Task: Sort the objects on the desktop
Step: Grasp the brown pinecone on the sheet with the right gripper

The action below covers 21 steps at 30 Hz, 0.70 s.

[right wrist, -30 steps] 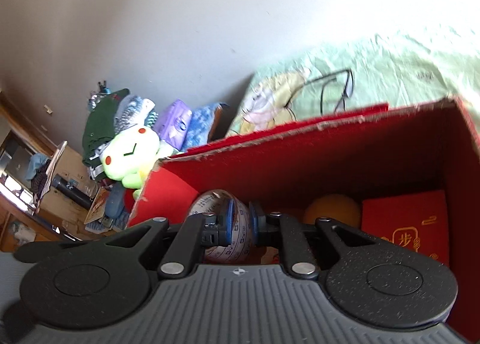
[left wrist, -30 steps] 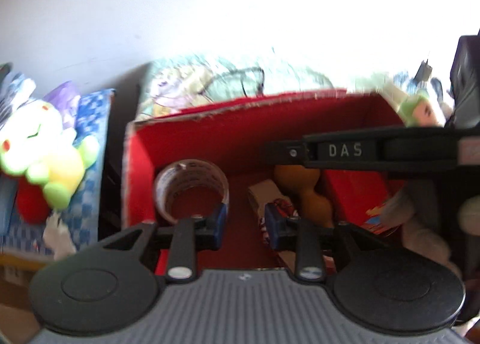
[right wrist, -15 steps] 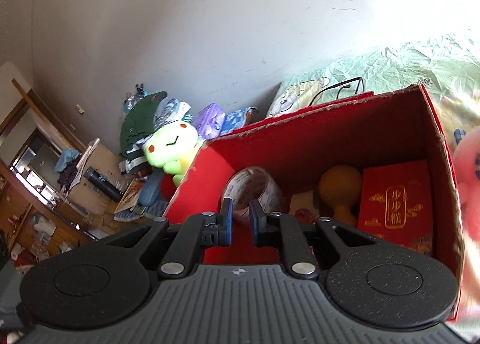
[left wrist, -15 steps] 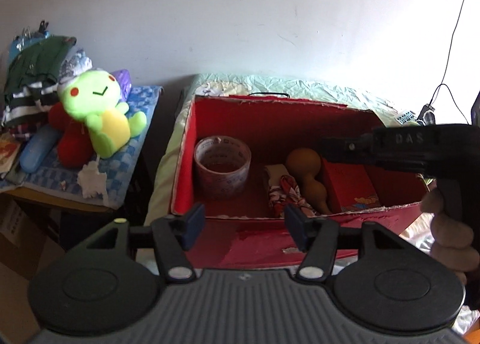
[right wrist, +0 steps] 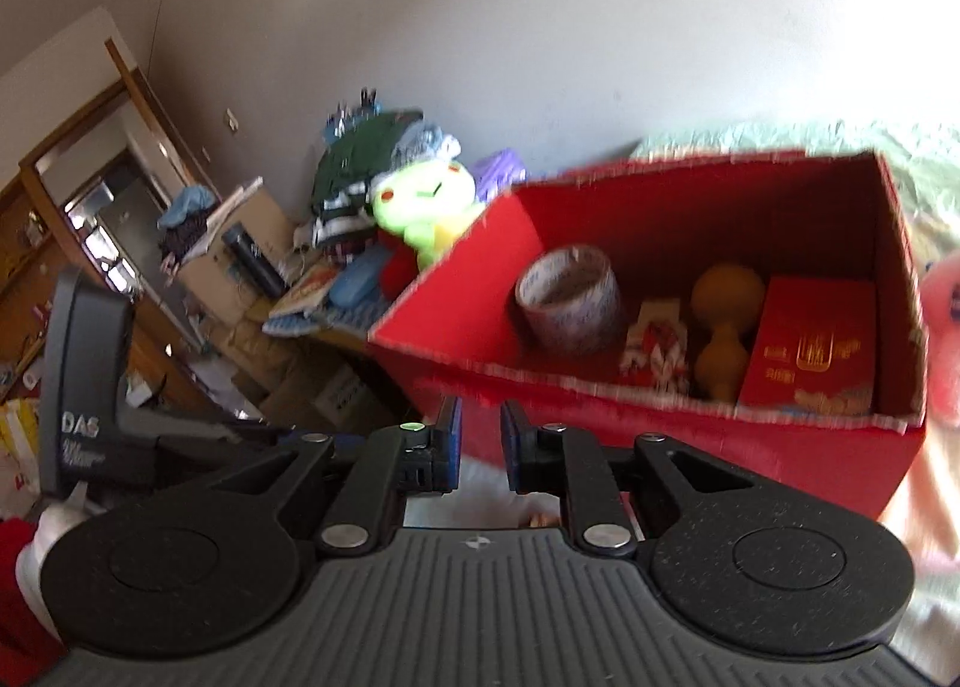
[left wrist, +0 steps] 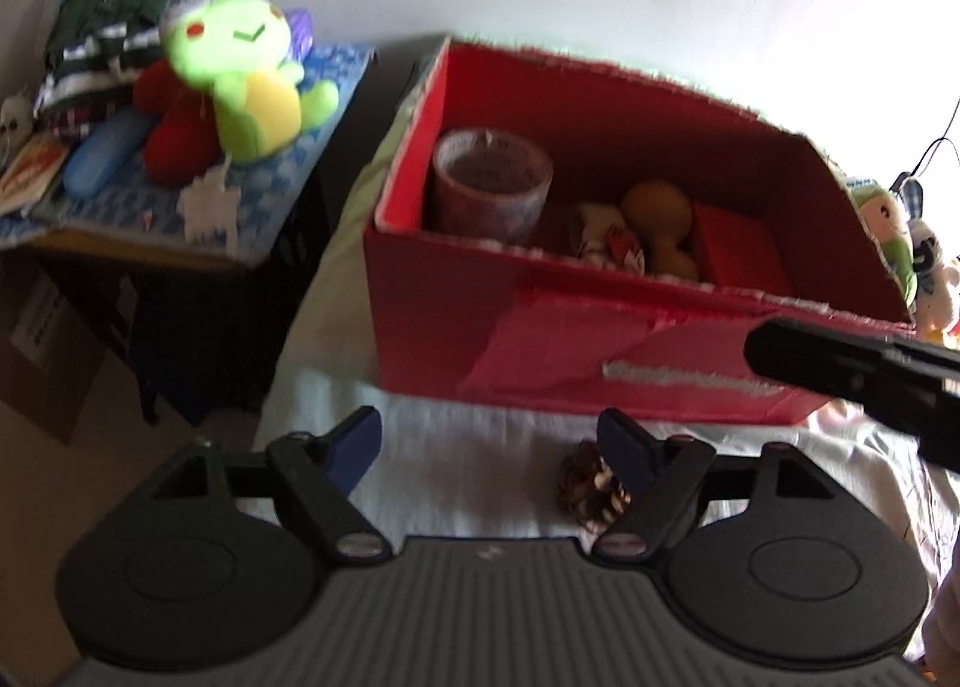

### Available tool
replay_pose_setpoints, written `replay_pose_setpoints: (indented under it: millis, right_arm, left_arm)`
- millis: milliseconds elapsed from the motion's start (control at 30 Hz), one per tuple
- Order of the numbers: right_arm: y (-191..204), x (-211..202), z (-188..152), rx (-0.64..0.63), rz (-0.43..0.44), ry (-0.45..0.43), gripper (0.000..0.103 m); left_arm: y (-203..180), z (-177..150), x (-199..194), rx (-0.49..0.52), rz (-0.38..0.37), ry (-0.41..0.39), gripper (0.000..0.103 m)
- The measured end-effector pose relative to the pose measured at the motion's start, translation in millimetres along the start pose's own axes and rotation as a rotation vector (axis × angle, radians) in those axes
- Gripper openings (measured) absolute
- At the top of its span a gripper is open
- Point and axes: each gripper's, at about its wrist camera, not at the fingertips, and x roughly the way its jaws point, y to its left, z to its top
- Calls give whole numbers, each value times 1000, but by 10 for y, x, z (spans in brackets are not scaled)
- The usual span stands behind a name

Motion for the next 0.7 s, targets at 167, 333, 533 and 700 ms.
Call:
replay_pose_setpoints:
  millis: [167,333,533,700]
  right_arm:
    - [-136,118,-135,81,-58,80,18]
    - [-332,157,-217,210,-101,111,19]
    - [-461,154,-298,318,-92,147,25]
    - [-549,151,-343,388,-66,160,27]
  left_arm:
    - [-132,-47,167,47,18,57,89]
    - [-253,-63,283,93,49,96,91]
    - [-346,-87,382,121,57,130,92]
    - [-408,-98,423,142,68,137,94]
